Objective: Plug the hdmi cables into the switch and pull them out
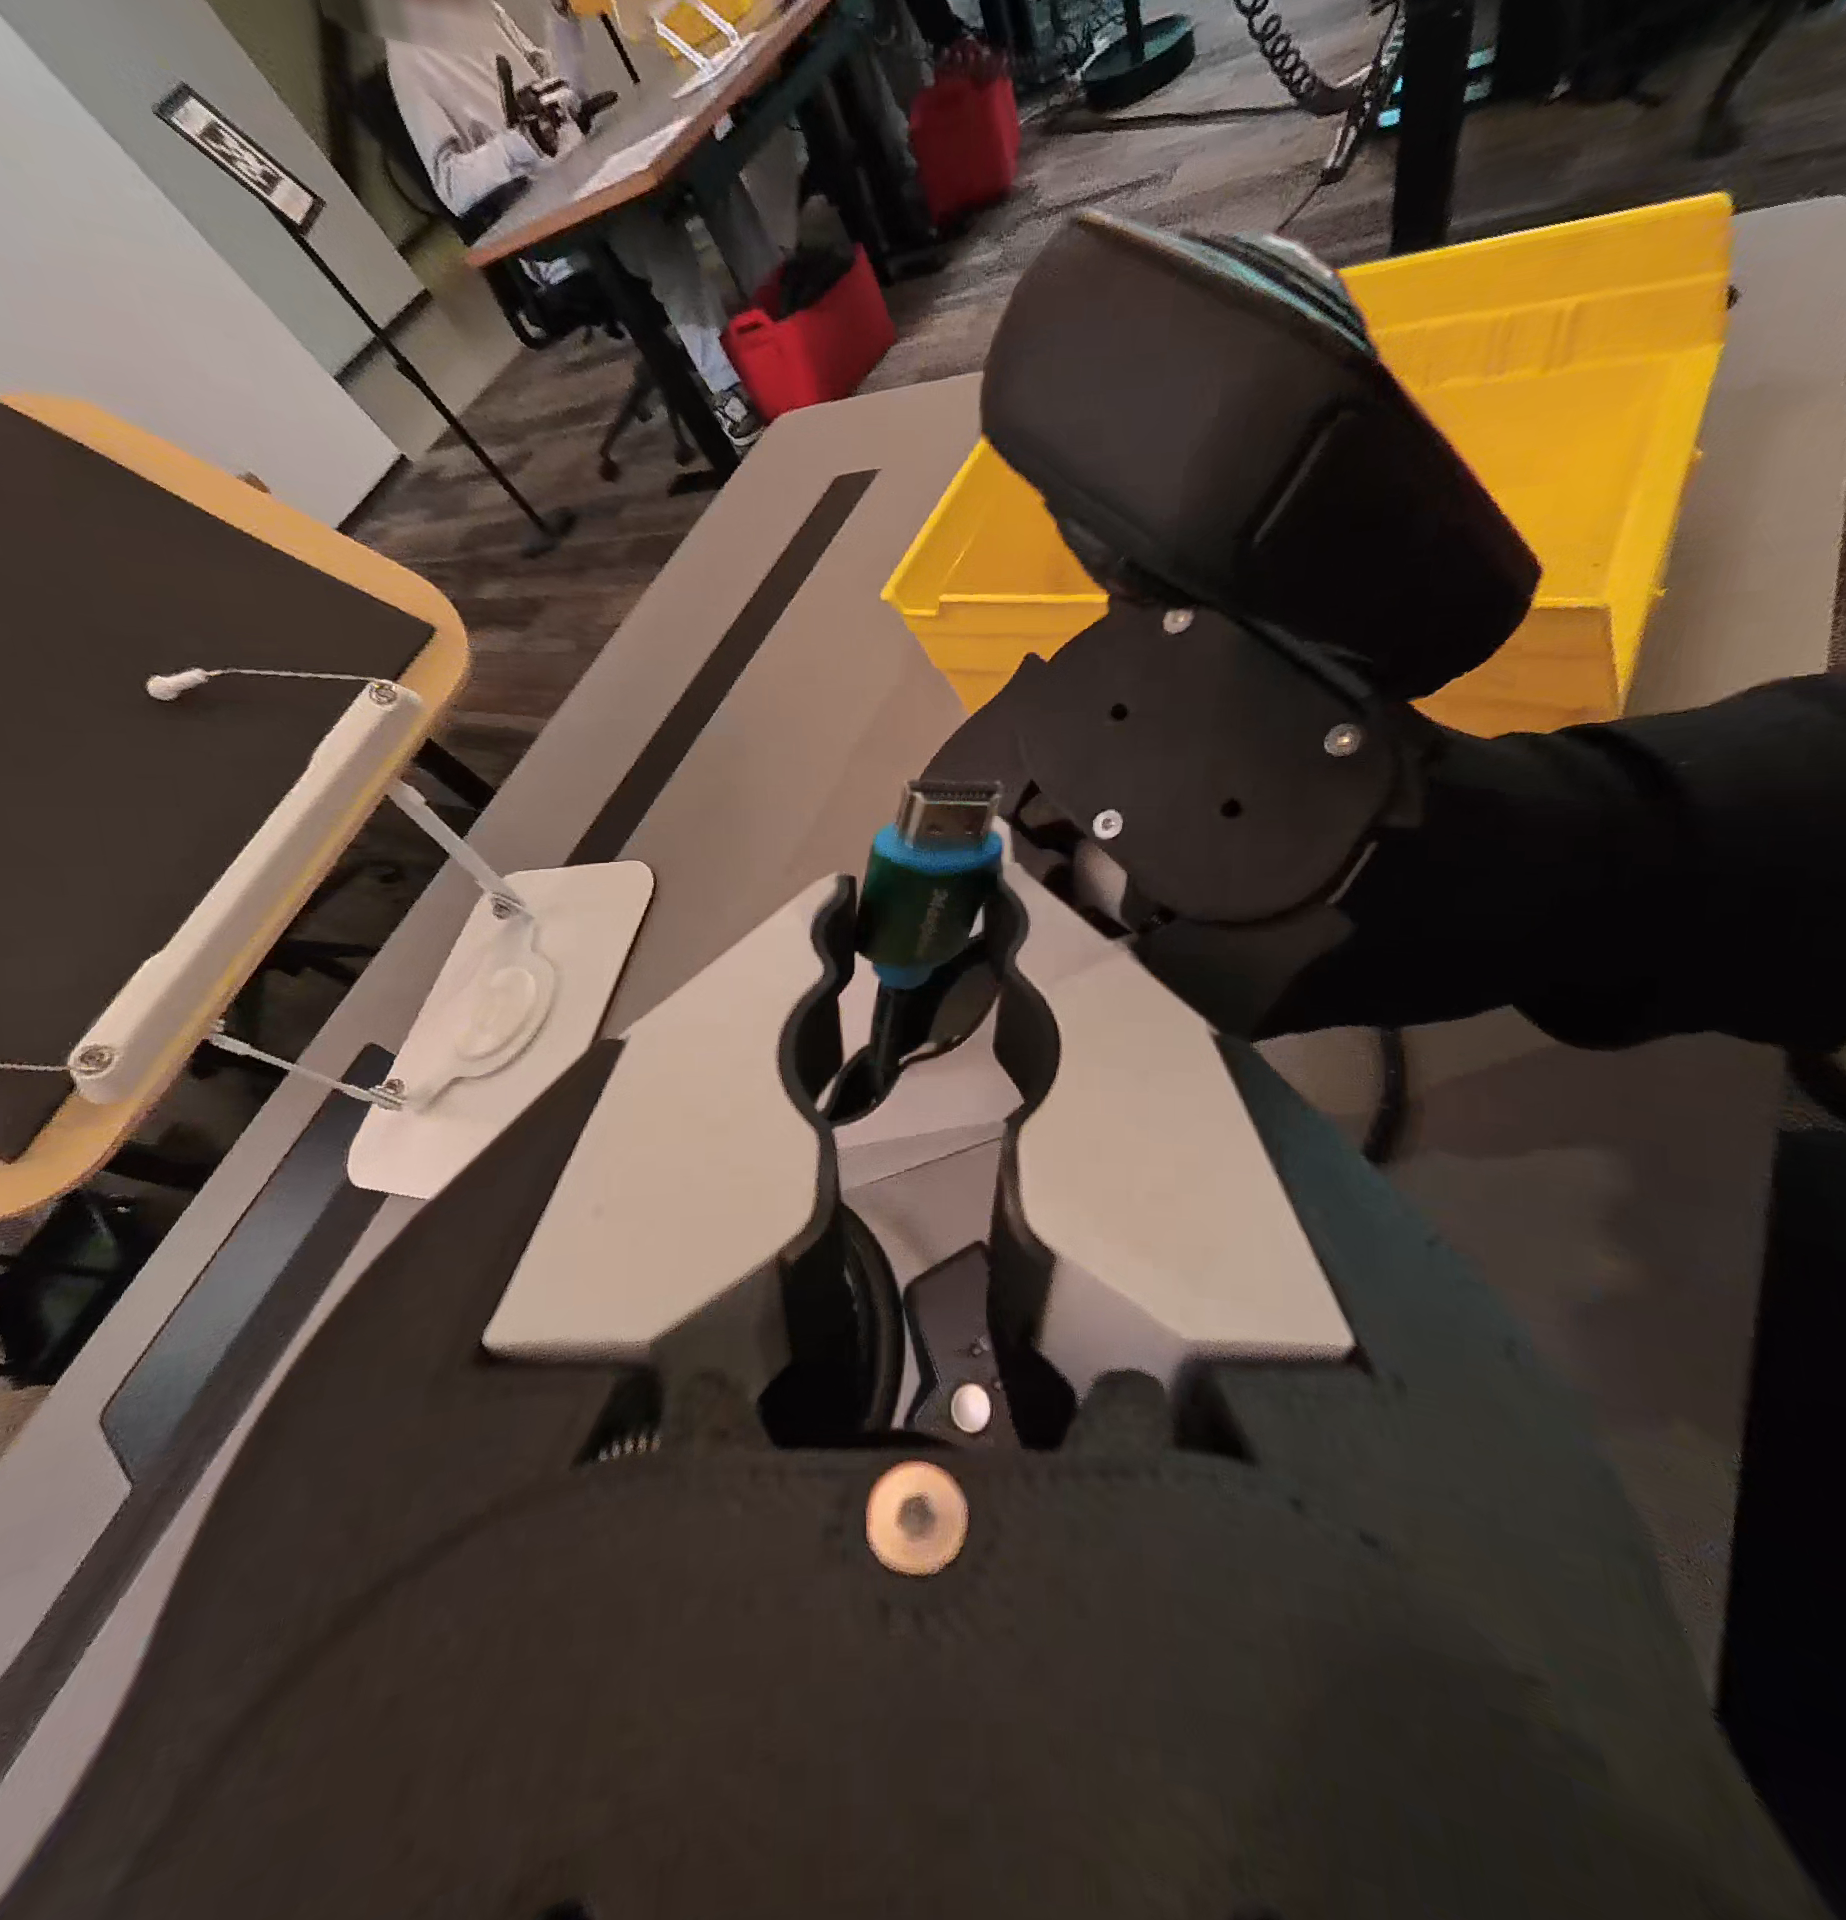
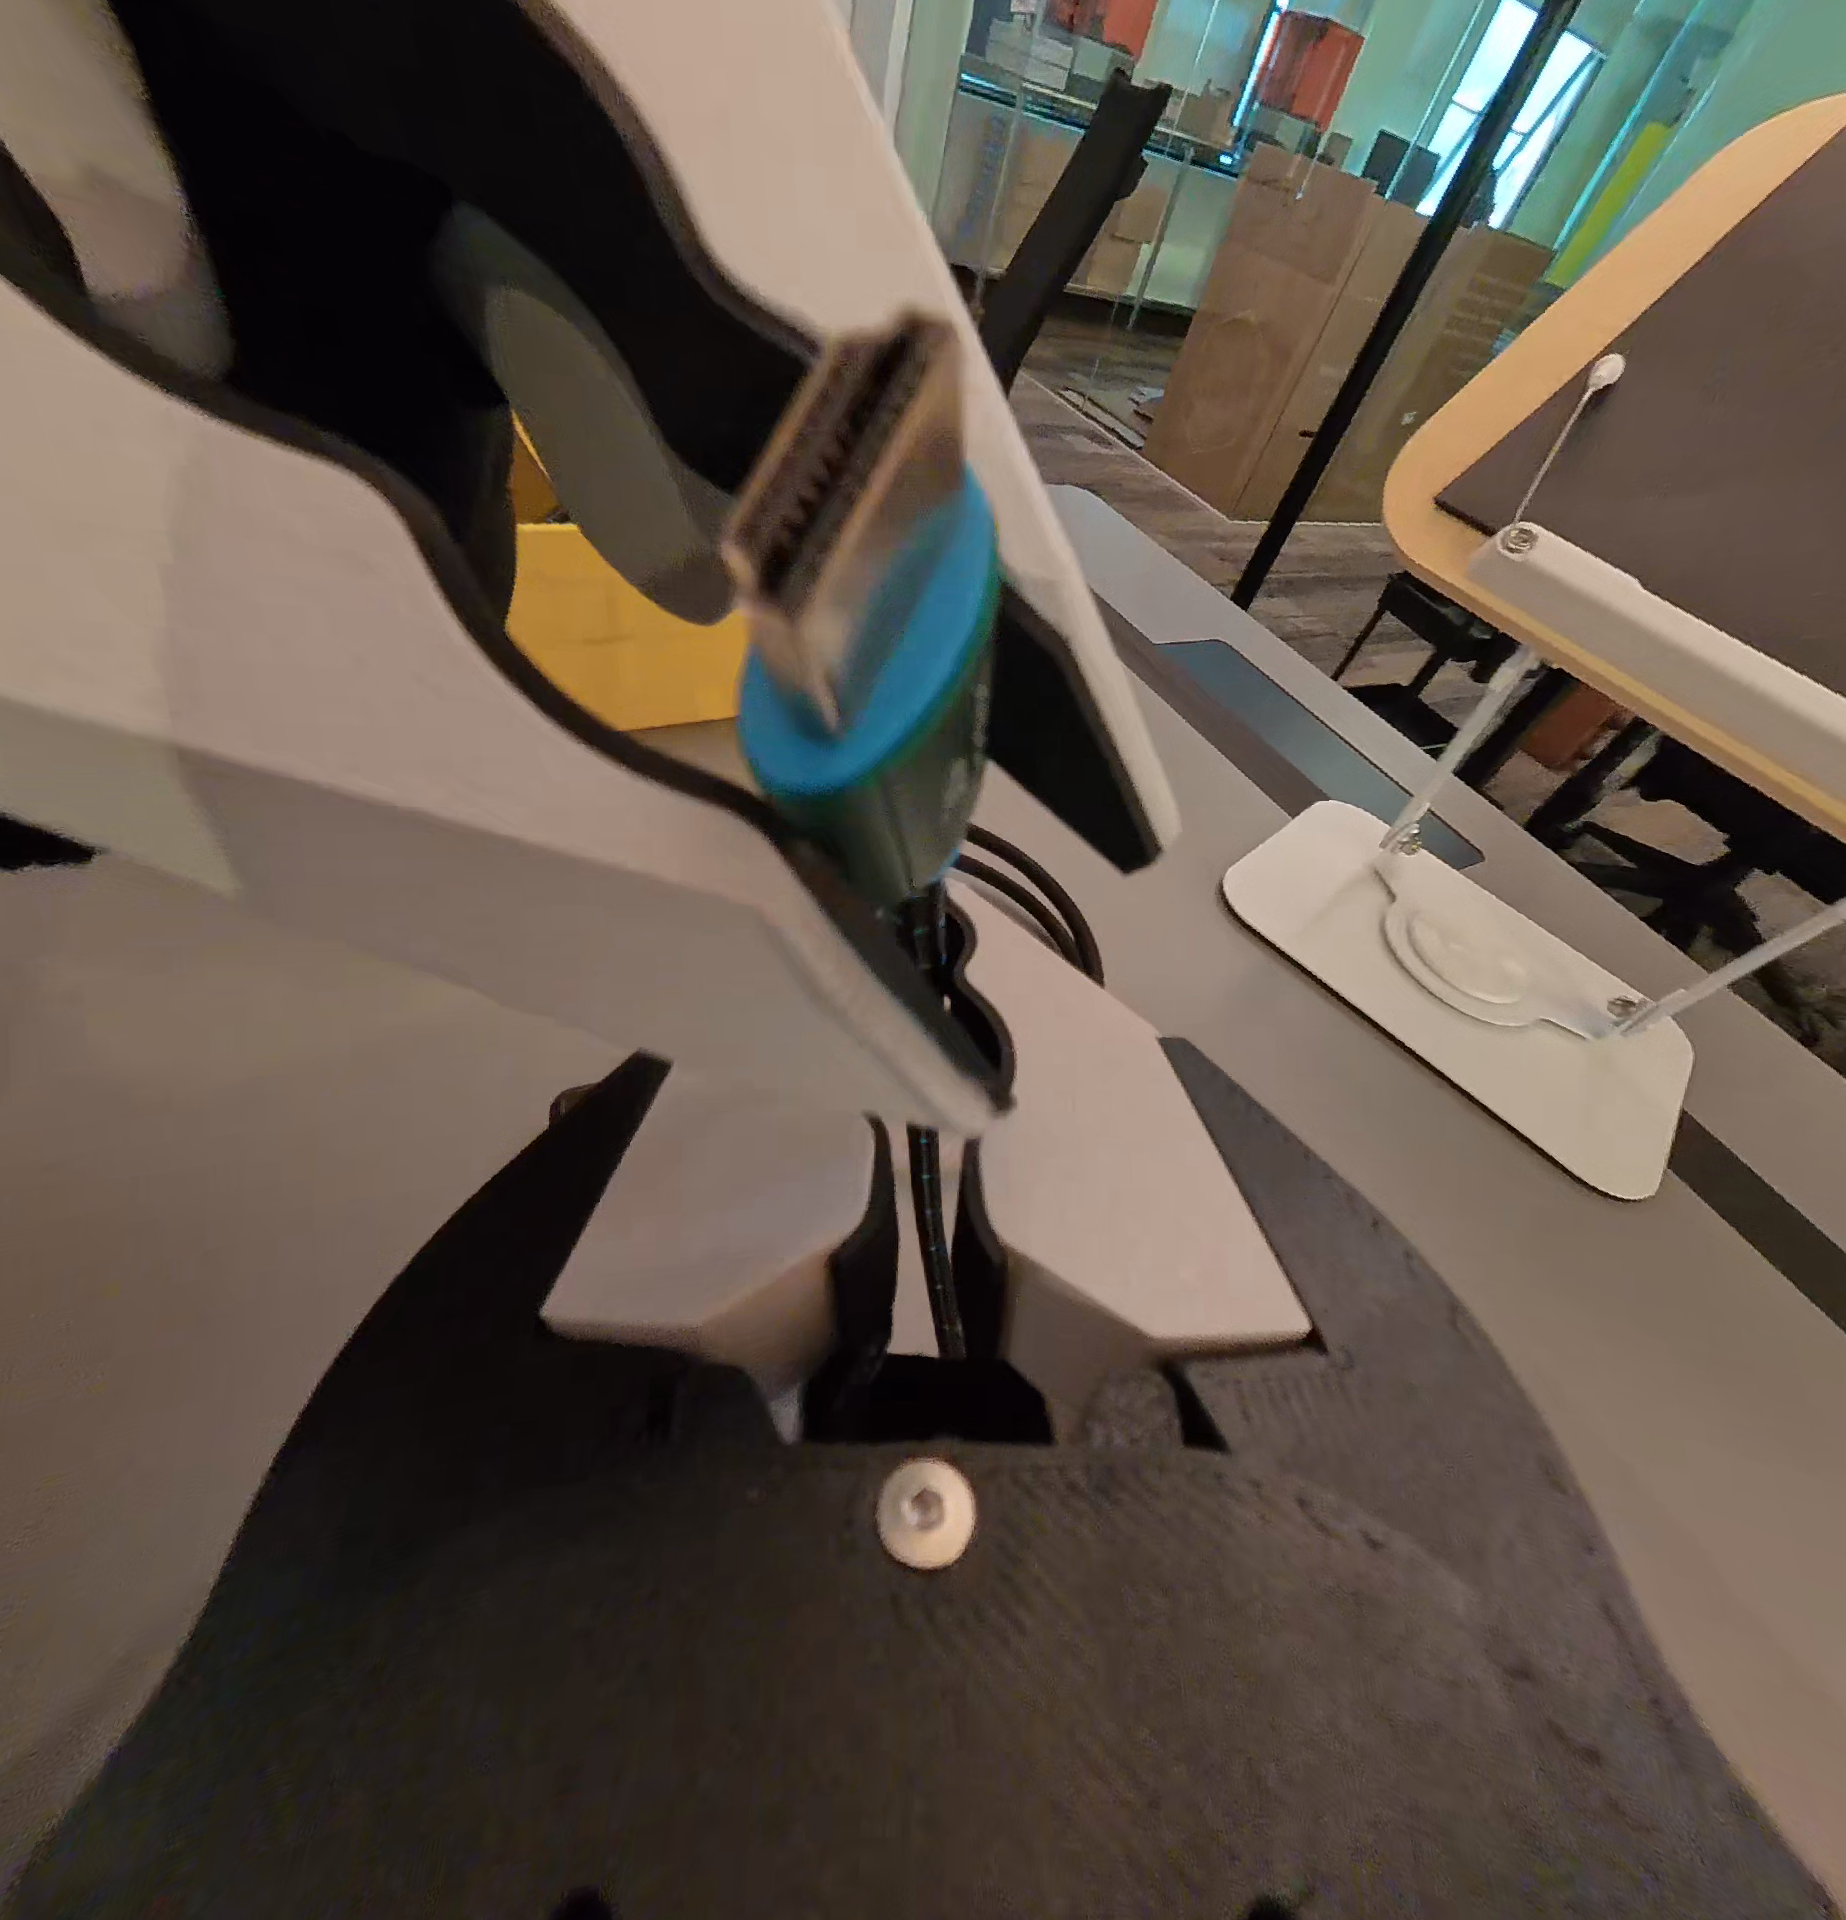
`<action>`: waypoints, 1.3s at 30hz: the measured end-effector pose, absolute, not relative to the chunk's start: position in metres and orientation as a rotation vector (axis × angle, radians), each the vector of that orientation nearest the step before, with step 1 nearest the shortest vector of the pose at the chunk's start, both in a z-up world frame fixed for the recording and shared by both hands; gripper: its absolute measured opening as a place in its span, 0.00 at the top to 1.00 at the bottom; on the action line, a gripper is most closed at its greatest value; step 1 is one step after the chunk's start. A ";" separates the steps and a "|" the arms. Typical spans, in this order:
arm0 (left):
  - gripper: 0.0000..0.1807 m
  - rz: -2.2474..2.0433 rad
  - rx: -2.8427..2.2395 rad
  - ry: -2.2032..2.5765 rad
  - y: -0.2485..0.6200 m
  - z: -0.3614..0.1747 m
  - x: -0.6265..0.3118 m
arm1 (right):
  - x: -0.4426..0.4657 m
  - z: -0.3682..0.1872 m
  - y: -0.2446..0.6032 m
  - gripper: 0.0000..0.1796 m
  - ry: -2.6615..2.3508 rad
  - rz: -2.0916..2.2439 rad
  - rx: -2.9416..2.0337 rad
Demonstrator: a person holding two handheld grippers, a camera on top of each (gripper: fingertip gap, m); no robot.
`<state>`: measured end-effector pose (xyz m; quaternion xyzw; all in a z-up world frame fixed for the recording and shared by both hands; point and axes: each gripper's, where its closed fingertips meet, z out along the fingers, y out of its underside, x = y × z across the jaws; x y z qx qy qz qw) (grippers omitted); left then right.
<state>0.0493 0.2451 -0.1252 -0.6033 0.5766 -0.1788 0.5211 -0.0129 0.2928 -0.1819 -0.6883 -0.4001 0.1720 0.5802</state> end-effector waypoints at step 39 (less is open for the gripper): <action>0.89 -1.323 -0.957 1.540 0.242 -0.030 0.057 | 0.033 -0.099 0.288 0.79 -0.739 0.728 -1.443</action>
